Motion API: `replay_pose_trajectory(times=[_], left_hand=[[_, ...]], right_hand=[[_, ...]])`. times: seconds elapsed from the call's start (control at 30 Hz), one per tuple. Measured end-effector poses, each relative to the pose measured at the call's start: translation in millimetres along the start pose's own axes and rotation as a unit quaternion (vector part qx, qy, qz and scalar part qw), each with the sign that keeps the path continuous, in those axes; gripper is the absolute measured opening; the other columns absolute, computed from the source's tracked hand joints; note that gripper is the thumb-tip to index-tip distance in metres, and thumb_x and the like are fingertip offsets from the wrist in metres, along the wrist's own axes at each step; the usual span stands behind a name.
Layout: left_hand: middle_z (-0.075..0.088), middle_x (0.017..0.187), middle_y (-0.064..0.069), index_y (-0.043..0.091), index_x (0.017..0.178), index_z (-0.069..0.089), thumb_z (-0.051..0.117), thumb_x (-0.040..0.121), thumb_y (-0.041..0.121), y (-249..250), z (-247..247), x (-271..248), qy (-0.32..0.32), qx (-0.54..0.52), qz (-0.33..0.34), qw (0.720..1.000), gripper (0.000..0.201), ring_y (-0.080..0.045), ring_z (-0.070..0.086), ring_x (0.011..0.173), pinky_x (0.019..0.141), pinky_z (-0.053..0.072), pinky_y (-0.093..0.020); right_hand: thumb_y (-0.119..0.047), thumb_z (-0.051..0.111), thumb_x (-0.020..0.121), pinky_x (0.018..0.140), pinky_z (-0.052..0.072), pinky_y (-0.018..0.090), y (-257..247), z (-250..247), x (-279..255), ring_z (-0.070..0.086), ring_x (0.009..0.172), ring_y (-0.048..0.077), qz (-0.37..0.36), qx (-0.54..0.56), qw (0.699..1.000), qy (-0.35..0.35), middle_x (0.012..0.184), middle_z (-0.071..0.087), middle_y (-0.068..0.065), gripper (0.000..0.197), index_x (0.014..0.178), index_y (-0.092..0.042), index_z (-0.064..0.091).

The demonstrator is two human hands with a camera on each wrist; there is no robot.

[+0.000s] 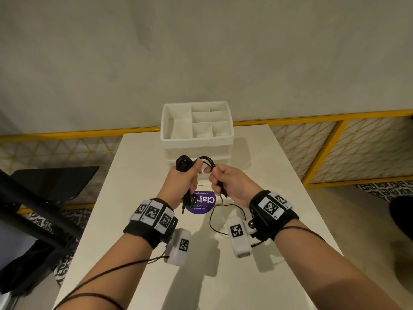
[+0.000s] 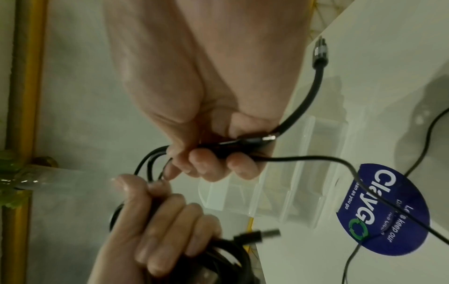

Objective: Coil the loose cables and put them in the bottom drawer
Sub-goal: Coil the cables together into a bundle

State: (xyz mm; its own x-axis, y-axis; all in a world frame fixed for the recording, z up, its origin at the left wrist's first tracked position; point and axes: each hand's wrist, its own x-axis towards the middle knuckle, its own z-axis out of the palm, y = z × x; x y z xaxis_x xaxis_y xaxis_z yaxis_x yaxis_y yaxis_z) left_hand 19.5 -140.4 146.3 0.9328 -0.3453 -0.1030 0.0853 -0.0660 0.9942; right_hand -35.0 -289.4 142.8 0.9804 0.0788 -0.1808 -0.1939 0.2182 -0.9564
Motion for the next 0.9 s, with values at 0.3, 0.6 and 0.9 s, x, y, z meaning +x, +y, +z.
replay_pose_trajectory(times=[0.3, 0.6, 0.9], left_hand=[[0.037, 0.041, 0.0, -0.003, 0.074, 0.06, 0.058, 0.089, 0.043, 6, 6, 0, 0.001, -0.057, 0.006, 0.998, 0.048, -0.014, 0.034, 0.039, 0.051, 0.032, -0.027], [0.04, 0.048, -0.005, 0.014, 0.077, 0.065, 0.055, 0.092, 0.035, 3, -2, -6, -0.003, 0.058, 0.015, 0.998, 0.027, -0.014, 0.035, 0.041, 0.05, 0.035, -0.027], [0.04, 0.041, 0.001, 0.017, 0.053, 0.048, 0.045, 0.097, 0.033, -3, 4, -12, -0.011, 0.002, 0.016, 1.0, 0.047, -0.012, 0.036, 0.038, 0.049, 0.033, -0.024]], right_hand=[[-0.034, 0.037, 0.099, 0.059, 0.035, 0.028, -5, 7, 0, 0.045, 0.057, 0.014, -0.023, 0.029, 0.999, 0.034, 0.069, 0.05, 0.0, 0.031, 0.115, -0.021, 0.06], [-0.03, 0.047, 0.095, 0.062, 0.039, 0.024, -16, -3, -2, 0.04, 0.056, 0.01, -0.003, 0.006, 1.0, 0.018, 0.065, 0.043, -0.003, 0.03, 0.103, -0.007, 0.065], [-0.02, 0.051, 0.093, 0.067, 0.049, 0.029, -12, 4, -4, 0.051, 0.061, 0.011, -0.006, 0.067, 0.998, 0.007, 0.073, 0.052, -0.001, 0.022, 0.103, -0.008, 0.066]])
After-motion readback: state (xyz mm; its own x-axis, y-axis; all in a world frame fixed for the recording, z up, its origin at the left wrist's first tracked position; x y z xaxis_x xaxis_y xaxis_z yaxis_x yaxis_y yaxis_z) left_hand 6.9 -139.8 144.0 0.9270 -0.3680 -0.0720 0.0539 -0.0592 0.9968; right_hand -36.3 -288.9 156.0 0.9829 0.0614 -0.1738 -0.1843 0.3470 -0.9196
